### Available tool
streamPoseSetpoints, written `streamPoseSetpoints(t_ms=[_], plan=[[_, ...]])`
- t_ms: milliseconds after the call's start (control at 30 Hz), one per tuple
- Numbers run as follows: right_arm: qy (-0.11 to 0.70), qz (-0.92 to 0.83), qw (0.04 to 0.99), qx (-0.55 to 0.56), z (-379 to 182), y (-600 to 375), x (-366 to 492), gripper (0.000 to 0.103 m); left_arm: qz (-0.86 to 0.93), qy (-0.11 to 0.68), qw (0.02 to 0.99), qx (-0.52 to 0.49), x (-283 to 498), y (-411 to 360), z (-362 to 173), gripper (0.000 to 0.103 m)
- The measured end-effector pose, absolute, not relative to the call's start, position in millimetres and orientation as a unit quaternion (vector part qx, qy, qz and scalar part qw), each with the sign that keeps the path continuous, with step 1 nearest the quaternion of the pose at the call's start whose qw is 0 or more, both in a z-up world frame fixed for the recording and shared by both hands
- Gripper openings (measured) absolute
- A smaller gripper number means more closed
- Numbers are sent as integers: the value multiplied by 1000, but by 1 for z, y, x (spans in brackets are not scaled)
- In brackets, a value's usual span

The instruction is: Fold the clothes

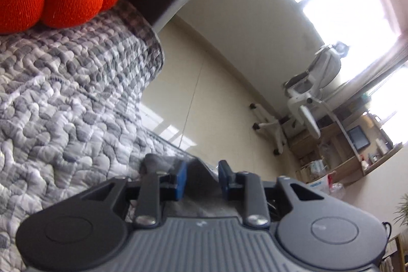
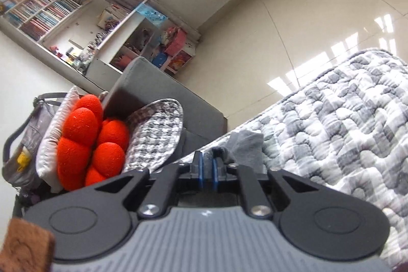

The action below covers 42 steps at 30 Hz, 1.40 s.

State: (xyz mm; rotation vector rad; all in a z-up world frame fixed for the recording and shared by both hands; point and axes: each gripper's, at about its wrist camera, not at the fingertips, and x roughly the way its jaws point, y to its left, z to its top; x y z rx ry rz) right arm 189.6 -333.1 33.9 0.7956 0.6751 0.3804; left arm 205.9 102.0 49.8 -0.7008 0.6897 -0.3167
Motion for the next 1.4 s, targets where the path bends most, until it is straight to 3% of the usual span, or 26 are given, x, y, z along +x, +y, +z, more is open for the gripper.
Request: streamPoseSetpoints(t_ms=[67,100,133,167,433,733,767,833,900,967,1033,1100,1200,1267,1400], plan=[[279,181,863,381,39,-339,179,34,-156,317,872,-337,197,107,53,44],[257,180,869,382,42,-342,173,58,-163,315,872,-336,191,106,53,44],[241,180,870,391,43,-346,171,73,-170,313,872,-335,185,105,53,44],[226,181,868,402,43,-350,169,75,-177,311,872,-334,180,104,53,44],[282,166,916,233,46,-321,146,75,-188,343,875,-283,134,86,26,46],[308,257,903,152,40,-286,16,74,-196,324,901,-212,17,75,24,47],[310,268,901,143,39,-280,7,71,-206,316,902,-209,10,70,25,47],[315,277,899,125,37,-259,10,49,-226,307,901,-209,6,57,26,49],[321,284,897,106,35,-238,14,39,-231,319,897,-203,11,41,20,49],[331,279,897,87,29,-228,16,28,-194,347,898,-190,16,34,4,39],[349,257,898,68,19,-232,12,9,-182,341,905,-179,10,39,2,23],[356,228,904,65,14,-248,4,6,-172,345,904,-186,2,50,4,22],[356,181,910,109,12,-293,-11,3,-167,353,900,-194,-13,66,10,23],[355,140,916,126,13,-315,-25,21,-153,344,903,-207,-24,79,16,32],[335,156,898,238,13,-348,-46,22,-166,333,892,-256,-37,95,22,46]])
